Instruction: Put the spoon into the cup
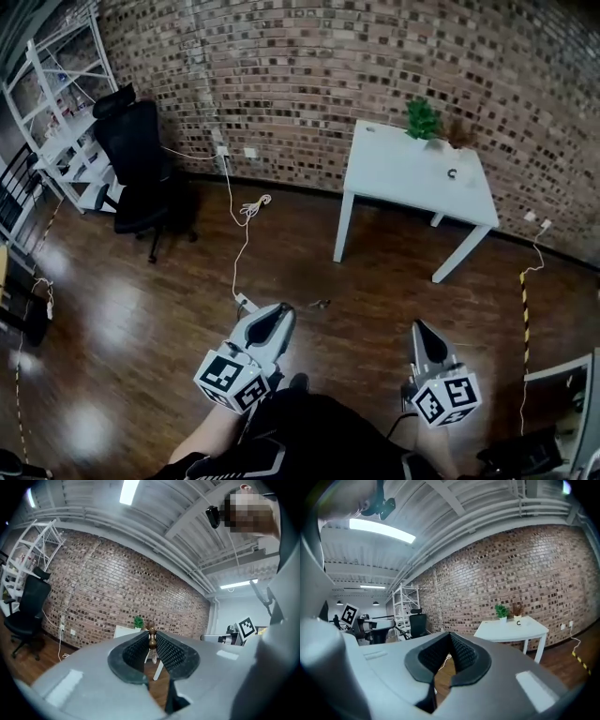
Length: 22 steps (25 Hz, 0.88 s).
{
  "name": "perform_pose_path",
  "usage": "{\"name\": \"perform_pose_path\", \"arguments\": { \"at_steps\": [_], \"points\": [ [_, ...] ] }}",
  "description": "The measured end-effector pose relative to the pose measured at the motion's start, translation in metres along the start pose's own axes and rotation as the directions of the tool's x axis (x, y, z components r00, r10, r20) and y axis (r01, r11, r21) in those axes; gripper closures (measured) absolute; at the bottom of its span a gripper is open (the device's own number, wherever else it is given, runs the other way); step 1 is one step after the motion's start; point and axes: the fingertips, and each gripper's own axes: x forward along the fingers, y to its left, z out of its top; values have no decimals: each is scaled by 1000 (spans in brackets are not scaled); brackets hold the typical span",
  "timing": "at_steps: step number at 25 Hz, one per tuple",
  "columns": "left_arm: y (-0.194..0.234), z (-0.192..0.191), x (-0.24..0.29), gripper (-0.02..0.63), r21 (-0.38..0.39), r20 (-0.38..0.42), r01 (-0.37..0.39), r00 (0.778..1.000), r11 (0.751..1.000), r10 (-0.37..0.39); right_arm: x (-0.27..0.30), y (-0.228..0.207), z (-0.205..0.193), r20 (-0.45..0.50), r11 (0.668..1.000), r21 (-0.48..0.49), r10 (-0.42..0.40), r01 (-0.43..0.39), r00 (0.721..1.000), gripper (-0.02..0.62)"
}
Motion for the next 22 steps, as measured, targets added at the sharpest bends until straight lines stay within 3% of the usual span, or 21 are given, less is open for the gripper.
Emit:
{"name": "perform_pose_path", "arguments": {
  "at_steps": [10, 17, 22],
  "points": [
    [60, 15, 81, 563, -19, 3, 88, 996, 996, -88, 72, -19, 16, -9, 998, -14, -67, 67, 998, 589],
    [81, 16, 134, 564, -15, -18, 187, 982, 982, -187, 109, -52, 26, 11, 986, -6, -167, 167, 986, 589],
    [91, 12, 176, 563, -30, -42, 193, 980, 981, -194, 130, -78, 28, -6, 982, 34, -188, 188, 982, 589]
  ]
}}
